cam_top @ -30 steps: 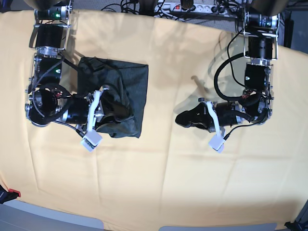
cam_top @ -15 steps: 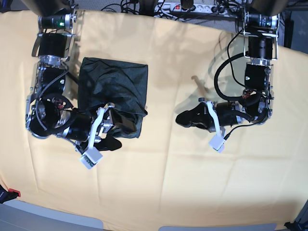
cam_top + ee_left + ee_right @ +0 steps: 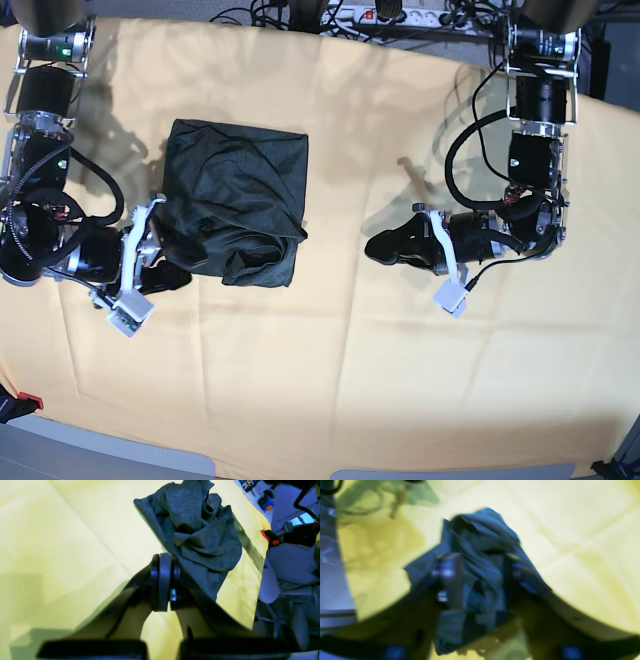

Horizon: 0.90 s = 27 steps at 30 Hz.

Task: Fold the T-shirt properly
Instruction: 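Fold the collar end with the right gripper over onto the shirt, then reach the left gripper to the folded bundle and grasp its edge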

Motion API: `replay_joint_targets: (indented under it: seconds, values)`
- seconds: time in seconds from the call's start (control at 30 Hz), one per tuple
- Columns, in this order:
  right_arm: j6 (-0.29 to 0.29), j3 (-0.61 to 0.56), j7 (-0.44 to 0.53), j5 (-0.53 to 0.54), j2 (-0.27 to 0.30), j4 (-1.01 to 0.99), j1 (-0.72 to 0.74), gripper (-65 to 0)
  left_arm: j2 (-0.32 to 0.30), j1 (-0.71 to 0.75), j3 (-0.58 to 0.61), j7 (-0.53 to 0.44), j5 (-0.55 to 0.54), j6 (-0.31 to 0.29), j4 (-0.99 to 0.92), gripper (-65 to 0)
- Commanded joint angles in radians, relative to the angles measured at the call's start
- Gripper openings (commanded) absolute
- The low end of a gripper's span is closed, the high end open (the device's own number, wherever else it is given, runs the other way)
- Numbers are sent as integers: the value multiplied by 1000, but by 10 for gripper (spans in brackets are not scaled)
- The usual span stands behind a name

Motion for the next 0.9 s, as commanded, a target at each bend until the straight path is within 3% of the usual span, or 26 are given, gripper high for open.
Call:
replay_joint_targets:
  seconds: [0.0, 0.03, 0.07, 0.3, 0.4, 0.53, 0.67, 0.87]
  values:
    - [2, 28, 21, 2, 16, 15, 23, -547, -8, -26, -3, -18, -27, -8, 14, -650]
    - [2, 53, 21, -13, 16, 15, 23, -631, -8, -26, -3, -18, -27, -8, 14, -650]
    - [2, 80, 21, -25, 18, 15, 23, -650, -8, -26, -3, -19, -27, -8, 14, -650]
    - [2, 307, 21, -14, 66, 15, -31, -650, -8, -39, 5, -19, -27, -8, 14, -650]
    - [2, 433, 21, 79, 74, 15, -90, -650, -8, -57, 42, -19, -28, -8, 14, -650]
    - [2, 612, 21, 277, 77, 15, -183, -650, -8, -100, 142, -19, -27, -8, 14, -650]
    - [2, 730, 21, 286, 77, 15, -287, -650, -8, -153, 282, -18, -19, -8, 14, -650]
    - [2, 799, 21, 286, 75, 15, -400, -650, 23, -261, 496, -26, -24, -8, 15, -650]
